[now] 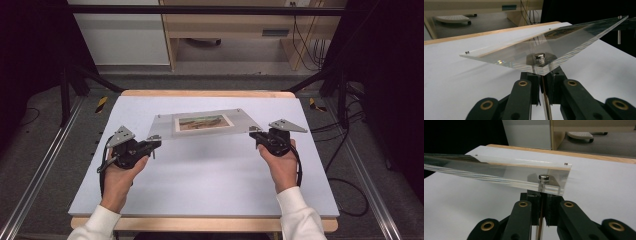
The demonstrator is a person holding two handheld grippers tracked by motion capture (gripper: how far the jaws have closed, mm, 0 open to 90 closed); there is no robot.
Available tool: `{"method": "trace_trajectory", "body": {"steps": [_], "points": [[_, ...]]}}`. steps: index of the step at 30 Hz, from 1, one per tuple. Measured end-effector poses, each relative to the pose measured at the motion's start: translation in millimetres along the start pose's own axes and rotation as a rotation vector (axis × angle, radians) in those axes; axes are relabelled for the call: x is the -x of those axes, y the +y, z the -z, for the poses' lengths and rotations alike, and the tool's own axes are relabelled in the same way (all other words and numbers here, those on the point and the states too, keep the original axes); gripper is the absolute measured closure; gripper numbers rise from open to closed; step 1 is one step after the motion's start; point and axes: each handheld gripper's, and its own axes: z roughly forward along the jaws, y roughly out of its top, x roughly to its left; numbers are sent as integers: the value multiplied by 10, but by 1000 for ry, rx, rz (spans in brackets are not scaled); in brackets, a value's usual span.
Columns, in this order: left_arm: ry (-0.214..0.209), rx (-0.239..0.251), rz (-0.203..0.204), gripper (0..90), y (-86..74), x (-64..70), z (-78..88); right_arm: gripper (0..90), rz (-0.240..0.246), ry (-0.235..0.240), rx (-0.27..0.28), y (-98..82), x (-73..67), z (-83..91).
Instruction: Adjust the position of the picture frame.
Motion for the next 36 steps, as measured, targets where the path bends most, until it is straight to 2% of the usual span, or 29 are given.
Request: {"method": "trace_trajectory", "body": {"steps": [10,17,24,36], "points": [[-73,-10,-29,814,0,80,-330,844,-18,-90,10,-157,134,274],[-96,-12,-59,814,-4,167,-508,844,-46,-136,27,-306,227,427],[-89,-33,-89,811,-32,179,-599,843,-67,-147,28,-425,275,435],[-89,-26,-79,812,-144,131,-600,842,-62,-156,28,-531,233,382]]}}
